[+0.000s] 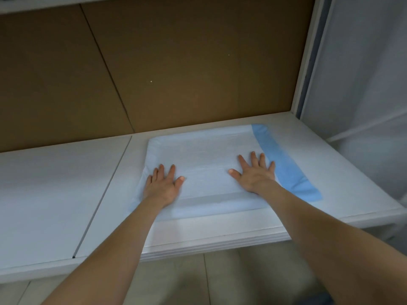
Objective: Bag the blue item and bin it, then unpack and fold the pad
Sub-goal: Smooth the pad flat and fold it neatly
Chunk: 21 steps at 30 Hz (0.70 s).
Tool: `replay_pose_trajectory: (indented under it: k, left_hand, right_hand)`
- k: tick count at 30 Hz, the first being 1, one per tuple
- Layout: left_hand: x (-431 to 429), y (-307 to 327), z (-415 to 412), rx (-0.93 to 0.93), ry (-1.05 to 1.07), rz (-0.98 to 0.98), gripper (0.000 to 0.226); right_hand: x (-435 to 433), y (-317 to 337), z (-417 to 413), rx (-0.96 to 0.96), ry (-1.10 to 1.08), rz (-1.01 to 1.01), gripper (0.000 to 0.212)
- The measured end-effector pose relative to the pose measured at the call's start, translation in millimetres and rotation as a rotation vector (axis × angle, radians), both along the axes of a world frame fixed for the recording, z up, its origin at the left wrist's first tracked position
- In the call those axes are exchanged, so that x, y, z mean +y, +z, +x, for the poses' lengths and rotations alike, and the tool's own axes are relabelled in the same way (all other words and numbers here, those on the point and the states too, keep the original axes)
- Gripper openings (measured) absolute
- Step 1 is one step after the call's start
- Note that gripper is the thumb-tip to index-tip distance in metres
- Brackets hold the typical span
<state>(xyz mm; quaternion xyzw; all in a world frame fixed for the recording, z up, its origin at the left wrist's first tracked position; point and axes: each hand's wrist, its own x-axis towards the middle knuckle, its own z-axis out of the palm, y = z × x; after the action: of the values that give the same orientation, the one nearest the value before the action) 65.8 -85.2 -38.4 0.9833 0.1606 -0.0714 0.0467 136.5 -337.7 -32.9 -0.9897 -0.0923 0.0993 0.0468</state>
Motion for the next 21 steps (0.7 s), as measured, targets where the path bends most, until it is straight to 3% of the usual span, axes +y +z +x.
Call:
replay_pose_trajectory:
  k: [6, 13, 18, 21]
  left_hand:
    - [-14, 15, -21, 0.032, 0.001, -0.035, 0.063]
    - [-54, 22, -50, 0.041, -0.204, -0.081, 0.057]
    - [-60, 24, -74, -0.03, -0.308, -0.144, 0.054]
    - [-55, 29, -85, -0.055, -0.327, -0.133, 0.052]
  right_hand:
    - [-12, 16, -20, -0.007, -0.058, -0.101, 0.068]
    - [-11, 19, -61, 0.086, 0.171, 0.053, 0.066]
    - [-20, 31, -78, 0.103, 0.229, 0.206, 0.076]
    - [-23, 36, -88, 0.069, 0.267, 0.167, 0.069]
